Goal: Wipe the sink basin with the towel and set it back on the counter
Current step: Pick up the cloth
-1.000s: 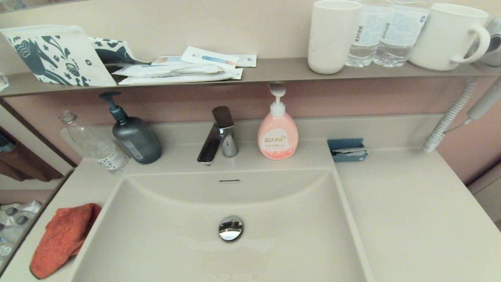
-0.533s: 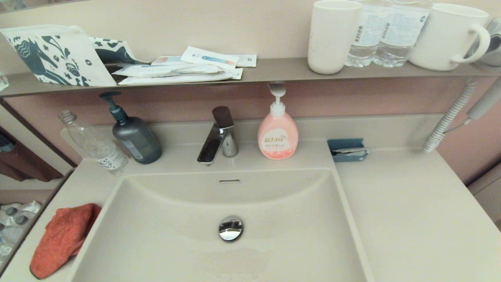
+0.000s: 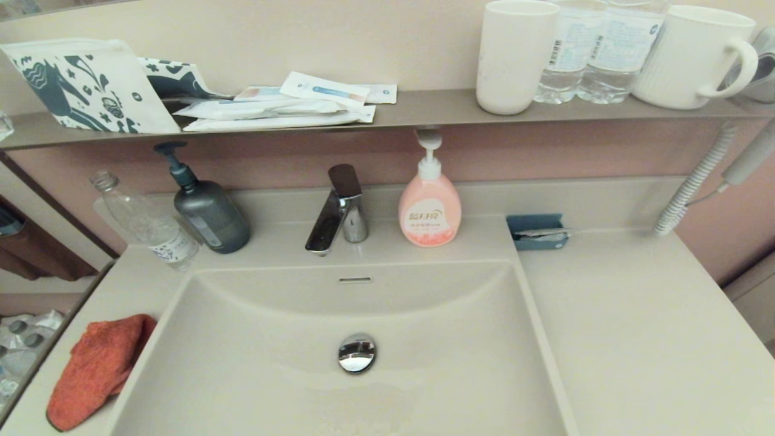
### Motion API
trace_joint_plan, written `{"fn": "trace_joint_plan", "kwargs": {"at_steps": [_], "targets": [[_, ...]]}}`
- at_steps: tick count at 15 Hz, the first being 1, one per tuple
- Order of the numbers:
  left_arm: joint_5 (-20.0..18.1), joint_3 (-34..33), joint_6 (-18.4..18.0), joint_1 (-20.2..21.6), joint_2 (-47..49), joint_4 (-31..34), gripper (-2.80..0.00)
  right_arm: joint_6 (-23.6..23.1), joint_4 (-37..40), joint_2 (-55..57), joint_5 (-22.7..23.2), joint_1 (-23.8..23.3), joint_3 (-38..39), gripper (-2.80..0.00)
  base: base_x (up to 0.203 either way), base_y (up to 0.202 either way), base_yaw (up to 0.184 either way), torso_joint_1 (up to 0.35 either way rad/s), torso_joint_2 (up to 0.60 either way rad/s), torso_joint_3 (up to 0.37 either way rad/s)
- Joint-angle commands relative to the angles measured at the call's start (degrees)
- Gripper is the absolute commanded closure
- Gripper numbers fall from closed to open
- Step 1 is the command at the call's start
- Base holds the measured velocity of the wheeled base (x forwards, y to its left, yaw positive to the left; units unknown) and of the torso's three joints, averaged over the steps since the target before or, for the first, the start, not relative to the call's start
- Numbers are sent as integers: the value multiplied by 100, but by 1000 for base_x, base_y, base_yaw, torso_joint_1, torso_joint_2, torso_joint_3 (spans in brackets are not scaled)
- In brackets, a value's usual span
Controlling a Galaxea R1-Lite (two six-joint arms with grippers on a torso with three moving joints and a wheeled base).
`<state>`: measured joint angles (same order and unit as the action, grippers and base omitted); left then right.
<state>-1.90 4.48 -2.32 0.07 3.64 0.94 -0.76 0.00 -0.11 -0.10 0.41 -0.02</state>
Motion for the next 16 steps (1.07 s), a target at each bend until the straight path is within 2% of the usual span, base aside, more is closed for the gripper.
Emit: {"fn": "trace_joint_plan", "kwargs": {"at_steps": [1,6,12,16], "targets": [[-29,190,21,0,512,-17,0,-3,0,11,1,2,2,0,0,0,0,0,0,0],[-331,662,234,-5,1708,-72,0,-3,0,11,1,2,-4,0,0,0,0,0,0,0],[-334,845,261,103,4196,-718,0,-3,0,11,1,2,-3,0,0,0,0,0,0,0],[-302,1104,249,192,5748,-778,0,-3,0,11,1,2,2,0,0,0,0,0,0,0]]}}
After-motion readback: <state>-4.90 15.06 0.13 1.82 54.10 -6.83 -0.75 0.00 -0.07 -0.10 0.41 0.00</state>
